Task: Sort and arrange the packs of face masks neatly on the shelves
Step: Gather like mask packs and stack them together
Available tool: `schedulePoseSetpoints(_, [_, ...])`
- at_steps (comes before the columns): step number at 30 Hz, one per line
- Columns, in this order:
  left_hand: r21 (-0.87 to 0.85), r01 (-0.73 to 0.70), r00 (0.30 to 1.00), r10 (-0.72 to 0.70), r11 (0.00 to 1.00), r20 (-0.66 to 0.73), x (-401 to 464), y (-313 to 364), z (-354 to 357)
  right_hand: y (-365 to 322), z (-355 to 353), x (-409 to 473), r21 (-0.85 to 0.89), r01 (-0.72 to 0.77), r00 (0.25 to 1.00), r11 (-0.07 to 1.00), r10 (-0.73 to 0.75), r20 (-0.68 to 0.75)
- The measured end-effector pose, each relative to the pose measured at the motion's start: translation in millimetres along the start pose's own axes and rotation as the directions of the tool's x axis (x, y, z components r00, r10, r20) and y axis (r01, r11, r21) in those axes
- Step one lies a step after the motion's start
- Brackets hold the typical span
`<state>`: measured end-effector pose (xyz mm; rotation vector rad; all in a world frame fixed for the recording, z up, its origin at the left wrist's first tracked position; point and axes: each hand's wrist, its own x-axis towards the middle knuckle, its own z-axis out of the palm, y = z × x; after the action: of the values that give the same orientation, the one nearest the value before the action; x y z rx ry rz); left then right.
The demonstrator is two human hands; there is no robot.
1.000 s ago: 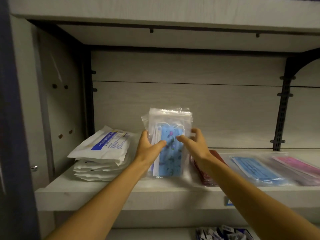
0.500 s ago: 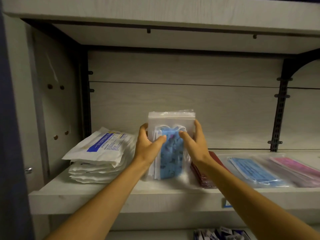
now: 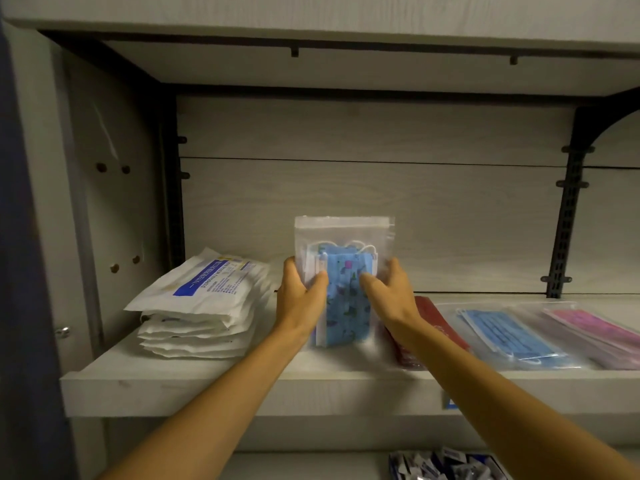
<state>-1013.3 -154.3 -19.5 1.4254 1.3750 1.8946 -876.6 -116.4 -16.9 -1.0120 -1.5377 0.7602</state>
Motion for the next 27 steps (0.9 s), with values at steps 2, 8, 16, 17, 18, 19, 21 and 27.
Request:
schedulePoseSetpoints(2, [-0.025,-0.041,0.999,0.041,0.999,0.009,1,3,1,-6,1,-3,-0.018,0.052,0.998,0.998,-0.052,-0.021])
schedulePoseSetpoints(8, [-0.099,0.030,0.999,-0.026,0.995,0.041,3,-1,2,-2,-4,-3,0.025,0.061,0.998,0.998,-0.062,0.031])
schedulePoseSetpoints(16, [0.033,0.074,0.997,-0.075,0.997,0.002,2,-11,5,6,-5,-3,0.031,-0.077,0.992,0.997,0.073,0.098])
schedulePoseSetpoints(17, [0.029,0.070,0.997,-0.070,0.997,0.009,4,-8,5,4,-6,-2,0.020,-0.059,0.993,0.998,0.057,0.103])
schedulePoseSetpoints(18, [0.032,0.067,0.998,-0.068,0.997,0.011,7,-5,5,0,-7,-1,0.008,-0.036,0.993,0.999,0.035,0.109])
schedulePoseSetpoints(19, [0.044,0.058,0.998,-0.058,0.997,0.002,10,0,5,-6,-9,0,0.012,-0.019,0.994,1.000,0.018,0.110])
schedulePoseSetpoints(21, [0.081,0.047,0.999,-0.045,0.996,-0.030,22,10,3,-17,-12,9,-0.022,-0.004,0.996,1.000,0.006,0.094])
schedulePoseSetpoints(27, [0.402,0.293,0.945,-0.326,0.868,0.015,53,27,1,-39,-17,23,-0.317,-0.097,0.980,0.943,0.146,0.134])
